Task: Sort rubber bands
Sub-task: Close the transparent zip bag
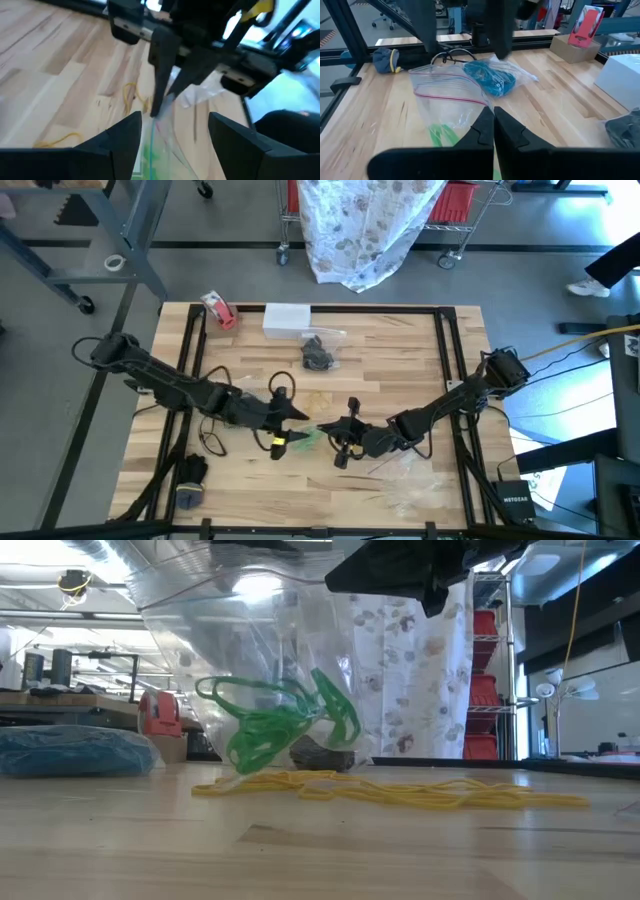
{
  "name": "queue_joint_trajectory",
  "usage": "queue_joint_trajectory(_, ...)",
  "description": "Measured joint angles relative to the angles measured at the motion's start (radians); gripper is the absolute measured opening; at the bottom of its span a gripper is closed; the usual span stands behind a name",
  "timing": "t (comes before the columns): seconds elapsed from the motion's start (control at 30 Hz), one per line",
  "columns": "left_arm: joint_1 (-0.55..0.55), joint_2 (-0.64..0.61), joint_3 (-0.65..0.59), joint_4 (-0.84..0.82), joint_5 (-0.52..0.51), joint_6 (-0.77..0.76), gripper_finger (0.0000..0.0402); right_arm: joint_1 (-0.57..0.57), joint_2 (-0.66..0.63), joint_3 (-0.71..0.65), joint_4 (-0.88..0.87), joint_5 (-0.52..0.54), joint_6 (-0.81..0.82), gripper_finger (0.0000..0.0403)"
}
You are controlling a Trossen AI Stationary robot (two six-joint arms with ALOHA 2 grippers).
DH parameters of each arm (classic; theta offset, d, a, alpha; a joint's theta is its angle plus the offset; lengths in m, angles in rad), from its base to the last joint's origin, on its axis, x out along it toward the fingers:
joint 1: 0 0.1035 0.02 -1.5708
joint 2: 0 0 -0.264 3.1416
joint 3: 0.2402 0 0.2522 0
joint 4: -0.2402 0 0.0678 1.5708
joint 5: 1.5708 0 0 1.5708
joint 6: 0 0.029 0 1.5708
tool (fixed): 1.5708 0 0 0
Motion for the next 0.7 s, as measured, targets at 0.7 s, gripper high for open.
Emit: queue_joint_trajectory(0.7,0.041,0.242,0.32,-0.476,0.004,-0.026,0.0197,-0.007,0.0,0.0,-0.017,0.0,0.006,0.0)
